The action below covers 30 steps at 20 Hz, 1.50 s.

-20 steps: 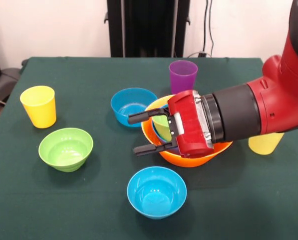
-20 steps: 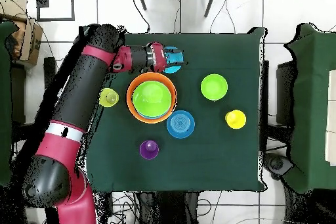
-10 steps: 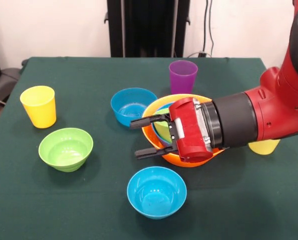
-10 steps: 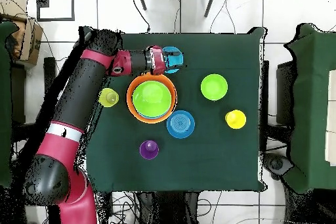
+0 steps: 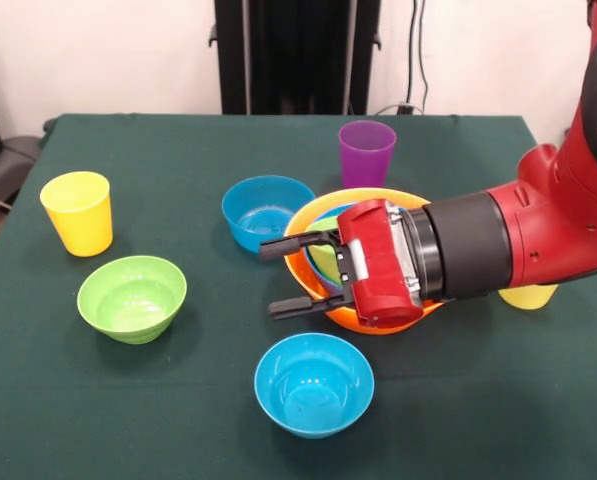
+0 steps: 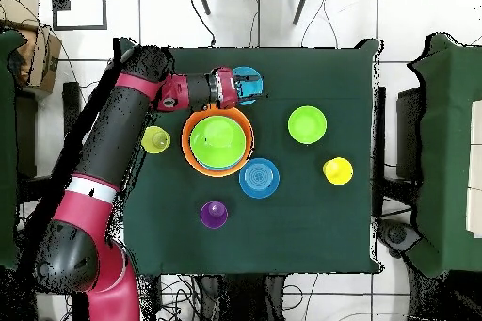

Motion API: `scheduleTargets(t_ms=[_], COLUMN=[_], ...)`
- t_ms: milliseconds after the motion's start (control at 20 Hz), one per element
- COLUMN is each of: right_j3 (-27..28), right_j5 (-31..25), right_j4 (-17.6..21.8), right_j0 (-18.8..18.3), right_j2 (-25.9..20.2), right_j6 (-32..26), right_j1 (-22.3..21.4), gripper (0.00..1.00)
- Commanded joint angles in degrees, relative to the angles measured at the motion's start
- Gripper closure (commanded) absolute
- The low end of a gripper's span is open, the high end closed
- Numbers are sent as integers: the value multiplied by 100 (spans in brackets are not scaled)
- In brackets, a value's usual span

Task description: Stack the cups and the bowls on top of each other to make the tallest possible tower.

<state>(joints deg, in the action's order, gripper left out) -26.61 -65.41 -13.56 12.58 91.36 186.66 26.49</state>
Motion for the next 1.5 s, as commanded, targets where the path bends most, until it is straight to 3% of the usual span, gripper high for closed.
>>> scheduleTargets(t_ms=[50,350,750,1000,1300,1500], right_j3=[92,14,-227,-874,-1207,-1523], right_j5=[230,142,303,814,777,1135], right_j4=[112,37,-20,-569,-1029,-1301], right_j0=[-47,-44,50,361,438,494], right_j2=[52,310,292,-1177,-2296,-3172], right_j6=[1644,2005,2197,1225,482,186], right_j1=[74,107,31,-756,-1489,-1824], gripper=[0,0,0,0,0,0])
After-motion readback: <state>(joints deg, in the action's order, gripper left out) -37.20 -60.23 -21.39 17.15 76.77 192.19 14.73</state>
